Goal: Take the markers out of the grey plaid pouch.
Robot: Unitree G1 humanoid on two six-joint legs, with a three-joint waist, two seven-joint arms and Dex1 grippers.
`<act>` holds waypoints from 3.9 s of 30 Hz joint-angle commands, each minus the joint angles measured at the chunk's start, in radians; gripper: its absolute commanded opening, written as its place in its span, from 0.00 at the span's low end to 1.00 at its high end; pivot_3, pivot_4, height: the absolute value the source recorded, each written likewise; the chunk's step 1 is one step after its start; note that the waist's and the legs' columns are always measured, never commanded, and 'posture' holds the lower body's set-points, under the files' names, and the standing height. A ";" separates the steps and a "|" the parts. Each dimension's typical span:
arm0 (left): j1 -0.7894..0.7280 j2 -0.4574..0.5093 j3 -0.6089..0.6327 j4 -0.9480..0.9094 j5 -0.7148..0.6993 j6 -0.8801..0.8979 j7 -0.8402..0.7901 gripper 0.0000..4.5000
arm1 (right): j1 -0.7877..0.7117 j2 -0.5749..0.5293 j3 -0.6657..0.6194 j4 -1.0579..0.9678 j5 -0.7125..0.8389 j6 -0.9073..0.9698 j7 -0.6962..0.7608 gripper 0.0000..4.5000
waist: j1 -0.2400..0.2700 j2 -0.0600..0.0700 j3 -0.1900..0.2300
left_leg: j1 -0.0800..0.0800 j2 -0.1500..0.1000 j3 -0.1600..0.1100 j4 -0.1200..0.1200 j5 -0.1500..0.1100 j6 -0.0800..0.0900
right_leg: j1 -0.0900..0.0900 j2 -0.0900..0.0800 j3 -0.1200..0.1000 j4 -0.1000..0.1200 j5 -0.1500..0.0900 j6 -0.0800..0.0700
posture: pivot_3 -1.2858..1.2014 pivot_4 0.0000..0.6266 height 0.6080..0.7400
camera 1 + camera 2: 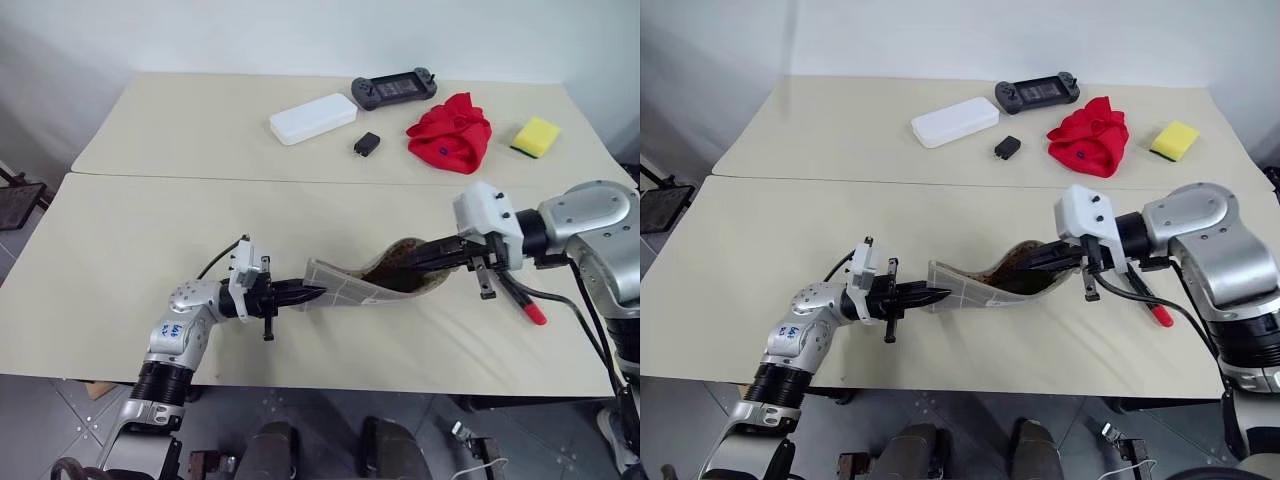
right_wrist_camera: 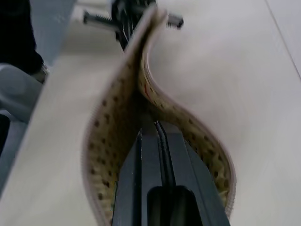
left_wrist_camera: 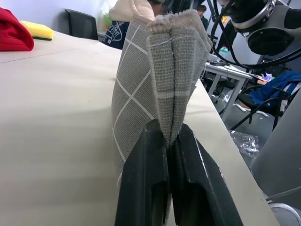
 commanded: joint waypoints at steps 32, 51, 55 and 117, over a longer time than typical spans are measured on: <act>0.010 -0.015 0.007 -0.003 0.014 -0.017 0.014 0.00 | -0.130 0.175 0.320 0.049 -0.469 -0.061 -0.061 0.39 | -0.006 -0.001 -0.001 | 0.000 0.000 0.000 0.001 0.000 0.000 | 0.000 0.001 0.000 0.001 0.000 0.000 | 0.52 0.24 1.00; 0.005 -0.029 0.011 0.014 0.018 -0.031 0.022 0.00 | -0.140 0.261 0.426 0.157 -0.617 0.032 -0.062 0.39 | -0.020 -0.004 -0.002 | 0.001 0.000 0.000 0.001 0.000 0.000 | 0.000 0.000 0.000 0.002 0.000 0.000 | 0.52 0.24 1.00; 0.005 -0.030 0.013 0.019 0.021 -0.031 0.019 0.00 | -0.135 0.280 0.434 0.192 -0.645 0.029 -0.079 0.39 | -0.027 -0.008 -0.006 | 0.003 0.001 -0.001 0.001 0.000 -0.001 | 0.002 0.001 0.000 0.002 0.000 0.000 | 0.52 0.24 1.00; 0.087 0.063 0.058 -0.097 -0.048 0.106 -0.035 0.00 | 0.264 -0.106 -0.271 0.168 0.261 0.526 -0.353 0.10 | 0.000 -0.003 -0.003 | 0.012 0.002 -0.007 -0.006 -0.005 0.001 | 0.014 0.001 -0.001 -0.012 0.001 0.000 | 0.52 0.24 1.00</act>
